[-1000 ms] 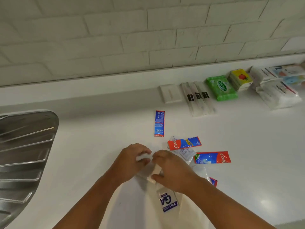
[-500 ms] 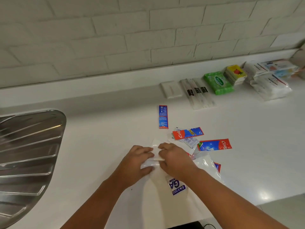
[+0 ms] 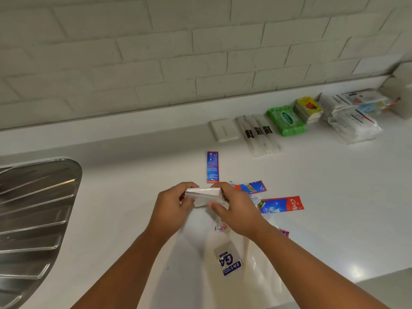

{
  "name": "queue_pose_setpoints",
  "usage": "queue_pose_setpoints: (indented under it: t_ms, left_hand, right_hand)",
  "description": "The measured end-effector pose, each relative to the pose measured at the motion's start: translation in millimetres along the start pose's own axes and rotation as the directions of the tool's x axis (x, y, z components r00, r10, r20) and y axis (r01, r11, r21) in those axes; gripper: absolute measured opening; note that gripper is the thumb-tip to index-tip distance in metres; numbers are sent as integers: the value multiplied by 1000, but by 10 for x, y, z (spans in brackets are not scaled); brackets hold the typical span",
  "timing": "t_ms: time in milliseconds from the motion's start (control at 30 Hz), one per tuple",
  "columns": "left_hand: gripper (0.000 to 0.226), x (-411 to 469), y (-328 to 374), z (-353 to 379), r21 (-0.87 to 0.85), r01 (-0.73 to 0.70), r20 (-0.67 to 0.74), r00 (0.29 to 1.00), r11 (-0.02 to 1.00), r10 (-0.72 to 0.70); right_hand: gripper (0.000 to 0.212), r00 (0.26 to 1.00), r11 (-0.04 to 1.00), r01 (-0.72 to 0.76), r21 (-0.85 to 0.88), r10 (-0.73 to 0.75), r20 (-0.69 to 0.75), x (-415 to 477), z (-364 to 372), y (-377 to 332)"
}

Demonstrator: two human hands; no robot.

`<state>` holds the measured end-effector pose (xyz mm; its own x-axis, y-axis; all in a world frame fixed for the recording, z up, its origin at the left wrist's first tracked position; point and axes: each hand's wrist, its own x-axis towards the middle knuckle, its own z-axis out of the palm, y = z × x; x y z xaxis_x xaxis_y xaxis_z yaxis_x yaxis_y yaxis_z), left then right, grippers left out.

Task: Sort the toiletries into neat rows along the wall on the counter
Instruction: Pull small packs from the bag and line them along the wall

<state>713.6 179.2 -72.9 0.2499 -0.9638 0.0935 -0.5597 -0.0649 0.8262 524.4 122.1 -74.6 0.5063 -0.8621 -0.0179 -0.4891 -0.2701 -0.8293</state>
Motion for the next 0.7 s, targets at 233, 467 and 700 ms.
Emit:
queue_pose_setpoints:
  t_ms: [233,467,700]
  left_hand:
    - [24,321,356,125,-140,91,-17,995,986,-94]
    - [37,636,576,457,-349,253,-86,950,902,-300]
    - [18,773,560,788,-317,346,-2,931,883,-365]
  right_hand:
    - [22,987,973,-109,202,130,-98,255,-334,7]
    - [9,964,863,-206,461,259,-55,495,-690,153]
    - [9,942,790,-251,559,333,-48,809,-931,418]
